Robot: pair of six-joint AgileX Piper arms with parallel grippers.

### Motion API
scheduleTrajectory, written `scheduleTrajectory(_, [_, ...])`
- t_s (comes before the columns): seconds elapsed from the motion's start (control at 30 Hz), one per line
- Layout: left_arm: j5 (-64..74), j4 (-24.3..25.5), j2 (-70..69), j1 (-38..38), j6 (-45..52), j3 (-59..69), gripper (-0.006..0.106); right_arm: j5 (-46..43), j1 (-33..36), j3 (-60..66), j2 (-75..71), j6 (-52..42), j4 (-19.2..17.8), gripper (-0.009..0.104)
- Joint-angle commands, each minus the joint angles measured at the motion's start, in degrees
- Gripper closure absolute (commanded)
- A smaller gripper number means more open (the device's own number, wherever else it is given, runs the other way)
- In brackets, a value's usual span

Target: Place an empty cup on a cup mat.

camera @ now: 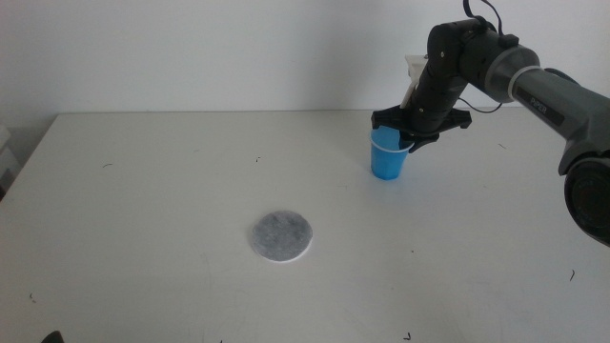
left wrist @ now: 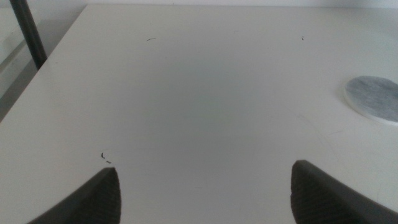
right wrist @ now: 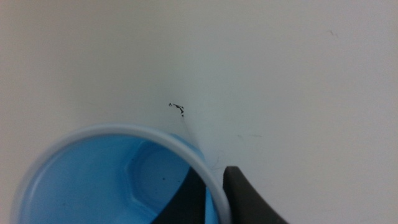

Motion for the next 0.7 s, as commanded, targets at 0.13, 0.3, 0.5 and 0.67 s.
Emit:
scheduleTrajectory(0.13, [-3.8,0.0,-0.2,0.1,-0.6,-0.3,-0.005,-0.3,1.1,-1.6,-6.9,-0.4,0.9,0.096])
scheduleTrajectory(0.3, [-3.8,0.0,-0.2,0.1,-0.6,-0.3,-0.005,-1.4,2.3,3.0,-14.1,0.0,1.4,0.096])
scheduleTrajectory(0.5, [-3.8,0.0,-0.2,0.1,-0.6,-0.3,-0.005,-2.3,4.6,11.0,-23.4,0.2,3.5,0.096])
scheduleTrajectory(0.67, [-3.8,0.0,-0.2,0.1,-0.6,-0.3,-0.005,-1.5,9.1,12.0,-27.4,1.7,3.9,0.096])
